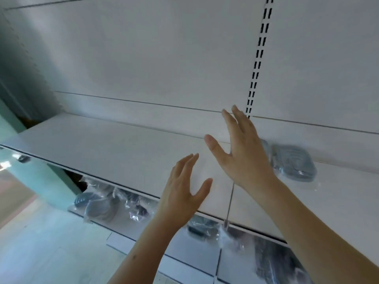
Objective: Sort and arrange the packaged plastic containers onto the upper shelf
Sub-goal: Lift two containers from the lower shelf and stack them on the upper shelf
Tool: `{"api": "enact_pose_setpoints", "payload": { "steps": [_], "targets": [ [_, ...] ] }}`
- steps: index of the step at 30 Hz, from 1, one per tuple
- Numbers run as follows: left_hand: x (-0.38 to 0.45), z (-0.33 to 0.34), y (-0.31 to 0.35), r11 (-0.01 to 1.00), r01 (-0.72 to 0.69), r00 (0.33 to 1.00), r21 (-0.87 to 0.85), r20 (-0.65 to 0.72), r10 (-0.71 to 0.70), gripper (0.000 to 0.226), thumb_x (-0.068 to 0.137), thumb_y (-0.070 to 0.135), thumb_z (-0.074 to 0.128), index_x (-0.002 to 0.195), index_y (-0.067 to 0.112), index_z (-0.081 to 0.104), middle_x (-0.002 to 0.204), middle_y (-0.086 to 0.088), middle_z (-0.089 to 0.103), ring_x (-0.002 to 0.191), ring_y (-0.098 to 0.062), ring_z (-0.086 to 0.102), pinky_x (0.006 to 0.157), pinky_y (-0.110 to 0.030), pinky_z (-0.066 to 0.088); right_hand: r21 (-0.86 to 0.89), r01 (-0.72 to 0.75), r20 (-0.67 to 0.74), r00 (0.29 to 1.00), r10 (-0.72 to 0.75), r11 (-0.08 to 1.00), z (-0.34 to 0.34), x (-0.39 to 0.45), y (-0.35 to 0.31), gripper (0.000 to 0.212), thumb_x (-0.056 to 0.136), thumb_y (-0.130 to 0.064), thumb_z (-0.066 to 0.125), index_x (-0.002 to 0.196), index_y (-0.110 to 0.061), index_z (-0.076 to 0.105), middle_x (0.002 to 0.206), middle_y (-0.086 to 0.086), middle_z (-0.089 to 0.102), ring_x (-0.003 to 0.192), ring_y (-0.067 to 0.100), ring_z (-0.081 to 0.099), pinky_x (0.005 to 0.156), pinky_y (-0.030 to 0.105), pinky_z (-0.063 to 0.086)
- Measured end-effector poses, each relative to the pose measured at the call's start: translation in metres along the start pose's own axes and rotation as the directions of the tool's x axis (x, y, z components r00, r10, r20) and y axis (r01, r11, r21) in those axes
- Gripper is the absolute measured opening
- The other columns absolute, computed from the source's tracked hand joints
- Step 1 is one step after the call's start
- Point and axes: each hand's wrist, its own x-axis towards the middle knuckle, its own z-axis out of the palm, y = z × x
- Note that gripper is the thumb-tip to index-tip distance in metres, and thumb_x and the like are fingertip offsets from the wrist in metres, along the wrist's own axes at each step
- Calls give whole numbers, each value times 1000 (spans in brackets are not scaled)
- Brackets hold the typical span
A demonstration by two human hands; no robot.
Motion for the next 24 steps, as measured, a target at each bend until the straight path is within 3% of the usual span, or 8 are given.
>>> {"api": "enact_pose_setpoints", "payload": {
  "steps": [5,10,14,19,22,24],
  "targets": [
    [-67,-82,-63,1000,-28,992,-15,-123,26,53,97,50,51,145,27,46,141,13,49,129,-5,49,105,-37,47,75,139,-23,990,-137,987,74,-8,-115,80,95,-69,28,158,-20,24,168,0,15,154,16,9,125,42,20],
    [-144,-158,-151,994,105,984,21,-150,-100,53,95,51,51,143,28,47,141,15,49,125,-4,49,103,-32,48,140,224,24,973,-229,964,171,-18,-230,79,95,-68,27,155,-16,31,165,5,24,153,22,18,122,45,27],
    [-194,-195,-218,967,248,961,52,-143,-238,55,95,51,54,144,30,43,144,12,47,128,-7,46,106,-35,46,150,276,50,957,-286,949,240,-24,-300,82,92,-70,24,152,-15,37,161,7,33,149,23,29,119,40,32],
    [-220,-224,-302,906,414,910,95,-84,-407,58,96,50,55,148,31,39,147,10,45,134,-11,41,109,-36,42,145,384,159,901,-405,912,325,-29,-346,74,97,-64,27,147,-13,45,152,9,46,140,25,43,111,35,40],
    [-214,-234,-358,863,481,876,156,-31,-482,57,97,49,54,149,29,40,147,8,45,134,-14,42,109,-33,40,134,417,297,848,-438,899,387,-19,-345,71,98,-60,27,146,-12,46,151,10,46,138,25,44,111,36,40],
    [-202,-241,-397,837,511,853,196,10,-522,58,98,49,53,150,27,39,148,5,45,134,-17,43,109,-33,40,124,404,366,830,-420,906,434,-5,-335,63,101,-53,36,147,-11,45,152,11,45,139,25,44,109,37,42]
  ]
}}
